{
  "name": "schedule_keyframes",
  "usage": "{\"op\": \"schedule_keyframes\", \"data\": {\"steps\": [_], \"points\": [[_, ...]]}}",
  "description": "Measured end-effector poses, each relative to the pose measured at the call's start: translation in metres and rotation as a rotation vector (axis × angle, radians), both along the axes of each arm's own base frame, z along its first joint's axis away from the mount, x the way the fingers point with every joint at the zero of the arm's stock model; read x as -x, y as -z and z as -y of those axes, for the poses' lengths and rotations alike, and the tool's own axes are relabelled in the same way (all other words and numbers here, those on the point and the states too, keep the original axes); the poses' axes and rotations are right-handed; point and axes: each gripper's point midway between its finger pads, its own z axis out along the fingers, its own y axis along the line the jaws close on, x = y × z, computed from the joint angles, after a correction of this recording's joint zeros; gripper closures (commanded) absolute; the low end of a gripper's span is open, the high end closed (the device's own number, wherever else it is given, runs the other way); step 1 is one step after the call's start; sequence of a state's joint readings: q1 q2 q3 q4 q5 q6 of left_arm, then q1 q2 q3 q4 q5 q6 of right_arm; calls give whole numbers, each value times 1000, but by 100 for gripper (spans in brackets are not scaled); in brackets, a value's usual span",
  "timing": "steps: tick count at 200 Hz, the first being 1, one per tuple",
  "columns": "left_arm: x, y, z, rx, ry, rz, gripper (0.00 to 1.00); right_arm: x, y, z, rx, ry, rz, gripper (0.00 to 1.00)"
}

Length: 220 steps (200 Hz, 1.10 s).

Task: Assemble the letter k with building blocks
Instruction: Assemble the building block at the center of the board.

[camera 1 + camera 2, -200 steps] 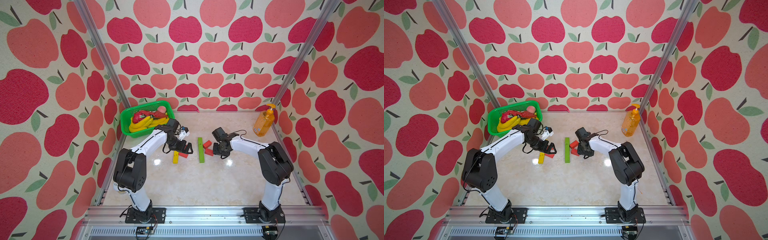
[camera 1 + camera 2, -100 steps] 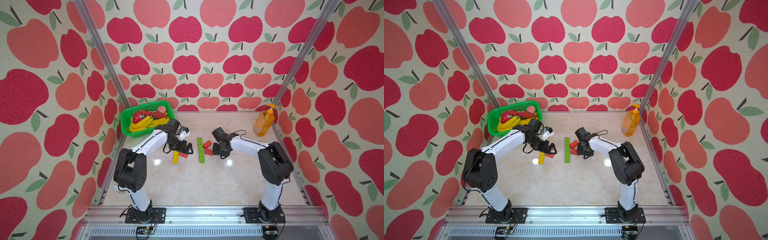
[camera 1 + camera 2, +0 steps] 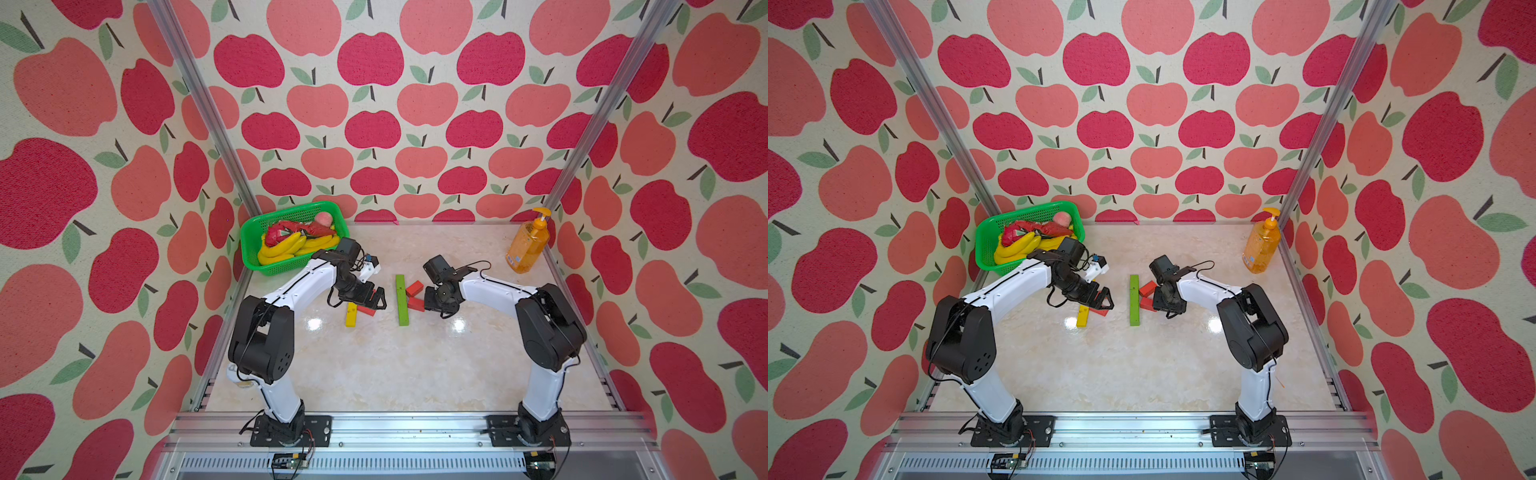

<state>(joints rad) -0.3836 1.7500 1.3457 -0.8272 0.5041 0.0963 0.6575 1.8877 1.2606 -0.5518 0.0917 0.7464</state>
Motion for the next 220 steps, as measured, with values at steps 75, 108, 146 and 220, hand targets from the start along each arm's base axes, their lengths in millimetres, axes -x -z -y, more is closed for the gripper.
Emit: {"op": "schedule_keyframes", "data": {"steps": [75, 108, 146, 220], "points": [[1, 1, 2, -3, 6, -5, 0, 11, 2, 2, 33, -15, -23, 50], [2, 1, 3, -4, 9, -4, 0, 17, -10, 4, 61, -34, 8, 49], [2, 1, 4, -6, 13, -2, 0, 20, -19, -10, 33, -85, 32, 43], [3, 6, 4, -23, 15, -15, 1, 16, -20, -26, 19, -138, 46, 36]]}}
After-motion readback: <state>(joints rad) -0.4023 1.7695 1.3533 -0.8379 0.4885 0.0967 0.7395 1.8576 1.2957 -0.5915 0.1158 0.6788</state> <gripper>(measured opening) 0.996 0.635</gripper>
